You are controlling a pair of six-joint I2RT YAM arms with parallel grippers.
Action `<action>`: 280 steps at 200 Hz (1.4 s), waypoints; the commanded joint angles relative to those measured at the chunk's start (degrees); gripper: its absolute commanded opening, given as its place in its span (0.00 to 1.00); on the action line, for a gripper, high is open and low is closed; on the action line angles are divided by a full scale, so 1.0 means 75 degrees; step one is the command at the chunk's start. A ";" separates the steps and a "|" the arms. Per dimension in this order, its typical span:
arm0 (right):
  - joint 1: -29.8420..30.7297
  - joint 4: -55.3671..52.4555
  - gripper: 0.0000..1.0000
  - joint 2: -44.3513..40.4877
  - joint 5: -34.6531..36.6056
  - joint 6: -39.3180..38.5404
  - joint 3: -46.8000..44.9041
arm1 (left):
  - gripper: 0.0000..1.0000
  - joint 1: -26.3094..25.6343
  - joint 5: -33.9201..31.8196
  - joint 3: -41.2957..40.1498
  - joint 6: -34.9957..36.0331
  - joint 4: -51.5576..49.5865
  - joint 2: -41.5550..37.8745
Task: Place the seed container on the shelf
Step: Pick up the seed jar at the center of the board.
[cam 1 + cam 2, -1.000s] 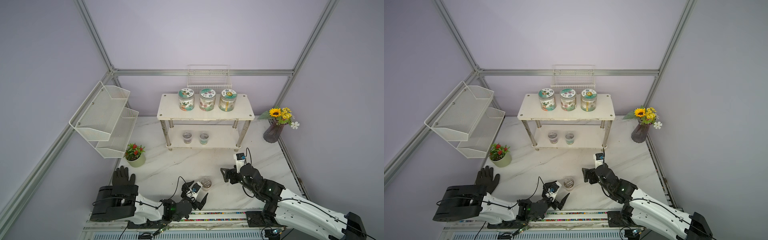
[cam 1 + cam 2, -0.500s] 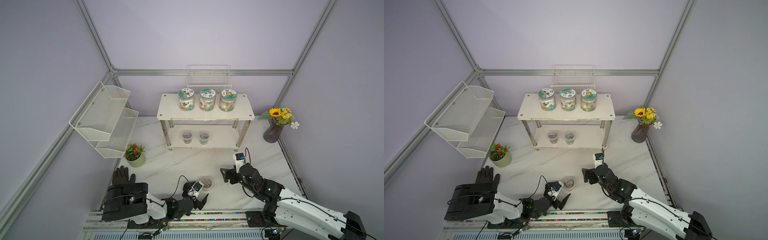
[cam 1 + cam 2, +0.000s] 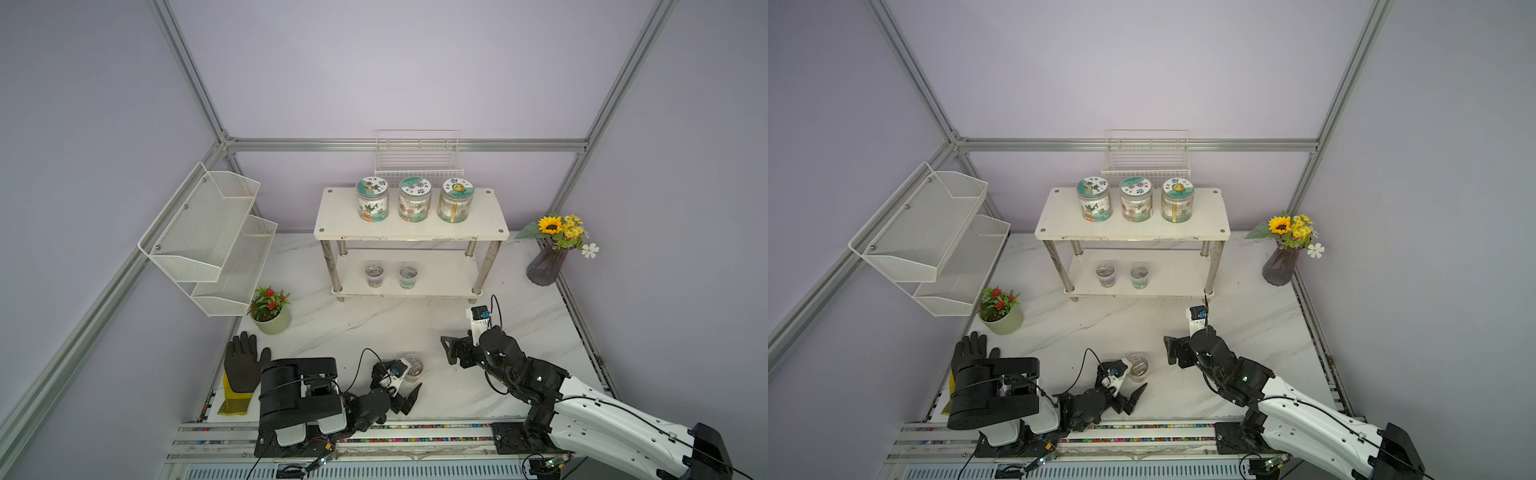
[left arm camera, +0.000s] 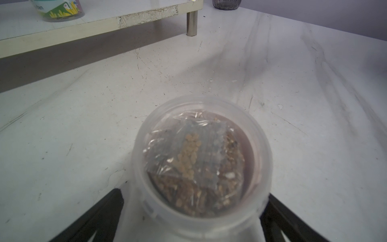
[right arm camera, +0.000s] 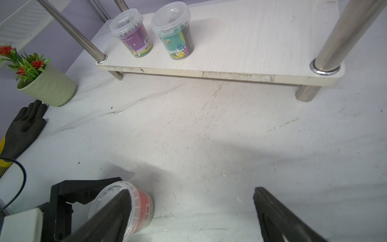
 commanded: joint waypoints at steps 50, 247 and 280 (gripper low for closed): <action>0.0042 -0.0144 0.94 -0.0045 0.0100 -0.0128 0.0298 | 0.99 0.0306 0.0308 0.0094 0.0032 0.1632 0.0706; 0.0040 -0.0129 0.94 0.0047 0.0077 -0.0198 0.0338 | 0.93 0.0683 0.0743 0.0287 0.0291 0.2243 0.1633; 0.0042 -0.0138 0.94 0.0052 0.0077 -0.0213 0.0345 | 0.91 0.0688 0.0857 0.0394 0.0336 0.2245 0.1729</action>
